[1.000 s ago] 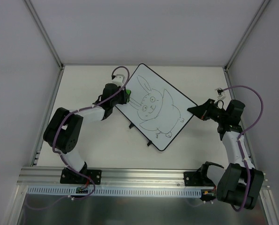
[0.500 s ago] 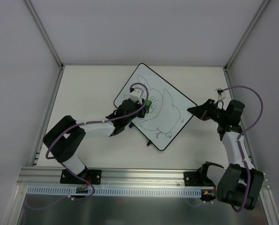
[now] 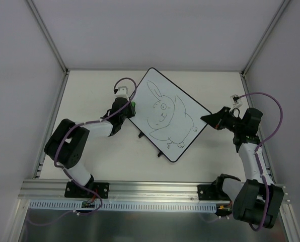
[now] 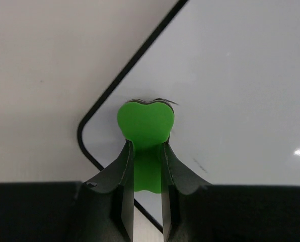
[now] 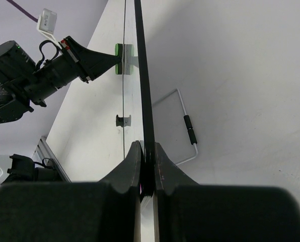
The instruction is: Erase the whiteboard
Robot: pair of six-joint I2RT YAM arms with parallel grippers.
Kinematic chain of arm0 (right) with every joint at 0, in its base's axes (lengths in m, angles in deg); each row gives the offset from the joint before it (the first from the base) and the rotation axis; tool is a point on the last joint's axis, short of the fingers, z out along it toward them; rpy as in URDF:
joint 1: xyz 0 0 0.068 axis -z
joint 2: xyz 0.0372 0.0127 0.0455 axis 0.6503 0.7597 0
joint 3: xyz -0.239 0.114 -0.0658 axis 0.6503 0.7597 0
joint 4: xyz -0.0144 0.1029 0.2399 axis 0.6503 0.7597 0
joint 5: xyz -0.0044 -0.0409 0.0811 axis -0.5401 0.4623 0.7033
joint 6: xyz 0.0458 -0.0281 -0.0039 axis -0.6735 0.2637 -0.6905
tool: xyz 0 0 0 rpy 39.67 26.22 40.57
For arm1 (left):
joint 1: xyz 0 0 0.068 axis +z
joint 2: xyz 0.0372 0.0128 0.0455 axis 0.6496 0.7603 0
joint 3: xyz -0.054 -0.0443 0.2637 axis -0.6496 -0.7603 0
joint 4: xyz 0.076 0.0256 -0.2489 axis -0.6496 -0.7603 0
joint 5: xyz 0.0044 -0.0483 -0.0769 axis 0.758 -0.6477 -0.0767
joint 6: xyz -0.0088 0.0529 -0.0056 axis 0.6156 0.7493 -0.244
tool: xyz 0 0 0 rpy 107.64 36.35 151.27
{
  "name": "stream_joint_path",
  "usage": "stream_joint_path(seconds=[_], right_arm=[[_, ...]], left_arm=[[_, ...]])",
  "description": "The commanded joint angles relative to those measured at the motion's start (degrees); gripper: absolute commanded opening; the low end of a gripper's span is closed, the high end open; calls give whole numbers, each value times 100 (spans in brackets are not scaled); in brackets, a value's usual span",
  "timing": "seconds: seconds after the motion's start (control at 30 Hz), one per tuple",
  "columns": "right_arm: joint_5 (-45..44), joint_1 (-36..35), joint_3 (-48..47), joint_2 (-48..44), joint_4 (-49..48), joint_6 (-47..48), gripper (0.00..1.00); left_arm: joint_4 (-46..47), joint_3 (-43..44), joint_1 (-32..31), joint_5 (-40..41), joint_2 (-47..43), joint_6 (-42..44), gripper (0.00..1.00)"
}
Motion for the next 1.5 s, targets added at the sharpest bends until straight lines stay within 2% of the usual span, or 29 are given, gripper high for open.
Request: stream_joint_path(seconds=[0.0, 0.17, 0.4, 0.63, 0.87, 1.1, 1.27, 1.47], right_arm=[[-622, -128, 175, -14, -188, 1399, 0], [-631, -146, 175, 3, -188, 1417, 0], [-648, -172, 175, -14, -180, 1443, 0], [-674, -181, 193, -32, -188, 1452, 0], [-683, -181, 201, -49, -188, 1461, 0], [-683, -190, 201, -58, -180, 1461, 0], [-692, -190, 210, -49, -188, 1452, 0], [-727, -199, 228, -93, -188, 1452, 0]], left_arm=[[-367, 278, 214, -105, 382, 3, 0], [-490, 665, 408, -517, 716, 99, 0], [-156, 534, 320, -1098, 568, 257, 0], [-165, 509, -251, -1301, 664, 363, 0], [-104, -1, -937, -862, 515, -347, 0], [-15, -459, -815, -282, 85, -480, 0], [-218, -310, -200, -378, 111, -464, 0], [-438, -10, -295, -475, 199, -366, 0]])
